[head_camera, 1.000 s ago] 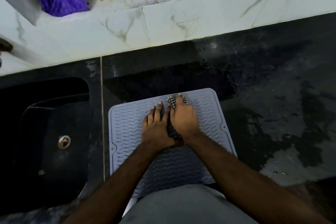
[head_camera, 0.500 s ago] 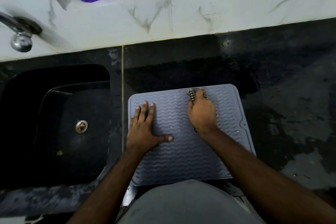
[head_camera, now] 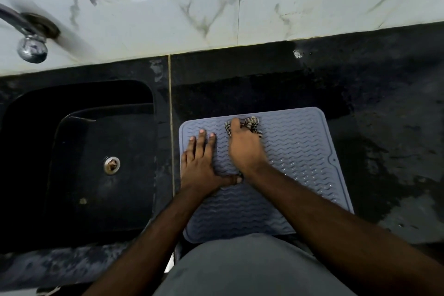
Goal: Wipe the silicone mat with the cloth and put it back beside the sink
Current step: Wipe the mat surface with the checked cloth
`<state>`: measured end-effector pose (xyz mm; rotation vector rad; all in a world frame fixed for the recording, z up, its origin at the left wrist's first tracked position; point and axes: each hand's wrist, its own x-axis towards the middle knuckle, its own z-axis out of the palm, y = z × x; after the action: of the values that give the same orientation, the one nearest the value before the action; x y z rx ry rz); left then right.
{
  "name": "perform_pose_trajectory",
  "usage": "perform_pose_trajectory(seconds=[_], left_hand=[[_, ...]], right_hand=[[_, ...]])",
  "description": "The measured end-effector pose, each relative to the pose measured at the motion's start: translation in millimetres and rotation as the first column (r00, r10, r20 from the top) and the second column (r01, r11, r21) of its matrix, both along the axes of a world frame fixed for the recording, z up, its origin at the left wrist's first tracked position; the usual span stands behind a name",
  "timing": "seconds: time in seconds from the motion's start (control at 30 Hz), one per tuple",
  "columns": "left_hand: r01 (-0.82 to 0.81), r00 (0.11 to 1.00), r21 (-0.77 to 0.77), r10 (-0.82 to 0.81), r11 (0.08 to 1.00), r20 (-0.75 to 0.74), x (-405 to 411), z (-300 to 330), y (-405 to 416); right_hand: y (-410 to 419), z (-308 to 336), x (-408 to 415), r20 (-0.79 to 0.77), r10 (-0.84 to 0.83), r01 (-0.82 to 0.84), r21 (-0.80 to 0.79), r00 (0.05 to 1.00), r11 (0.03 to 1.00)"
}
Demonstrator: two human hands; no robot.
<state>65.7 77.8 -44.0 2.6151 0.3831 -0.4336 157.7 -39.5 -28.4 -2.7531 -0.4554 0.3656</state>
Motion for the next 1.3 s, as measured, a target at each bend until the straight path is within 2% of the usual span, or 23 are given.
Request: perform_pose_trajectory(seconds=[0.1, 0.17, 0.23, 0.3, 0.47, 0.63, 0.77, 1.03, 1.17, 1.3], left_hand=[[0.021, 1.0, -0.02, -0.022, 1.0, -0.004, 1, 3, 3], [0.039, 0.999, -0.097, -0.04, 0.995, -0.003, 1, 8, 11], [0.034, 0.997, -0.15, -0.024, 0.988, 0.072, -4, 12, 27], [0.021, 0.99, -0.097, -0.007, 0.995, 0.141, -13, 13, 48], [0.062, 0.997, 0.01, -0.063, 0.998, 0.043, -22, 16, 75], [0.102, 0.994, 0.153, -0.105, 0.983, 0.008, -16, 17, 74], [0.119, 0.992, 0.2, -0.123, 0.973, 0.009, -17, 16, 75], [0.122, 0.992, 0.06, -0.123, 0.991, 0.01, -18, 12, 85], [0.151, 0.988, -0.026, -0.15, 0.988, 0.039, -11, 14, 113], [0.136, 0.989, -0.069, -0.131, 0.988, 0.071, -11, 18, 124]], right_hand=[[2, 0, 0, 0.028, 0.021, -0.02, -0.033, 0.999, 0.999], [2, 0, -1, 0.026, 0.012, -0.01, -0.043, 1.0, 0.999], [3, 0, -2, 0.031, 0.002, -0.001, -0.049, 1.0, 0.999], [4, 1, -4, 0.032, -0.003, 0.005, -0.056, 0.999, 0.998], [10, 9, -4, -0.019, -0.022, 0.02, -0.11, 1.0, 0.994], [24, 27, -9, -0.175, -0.202, 0.197, -0.041, 0.964, 0.979], [61, 23, -37, -0.17, 0.015, -0.024, -0.048, 0.985, 0.999], [74, 14, -37, -0.122, 0.032, -0.024, 0.065, 0.992, 0.998], [83, 17, -31, -0.197, -0.08, 0.1, 0.093, 0.977, 0.991], [93, 23, -36, -0.175, -0.051, 0.067, 0.088, 0.983, 0.994]])
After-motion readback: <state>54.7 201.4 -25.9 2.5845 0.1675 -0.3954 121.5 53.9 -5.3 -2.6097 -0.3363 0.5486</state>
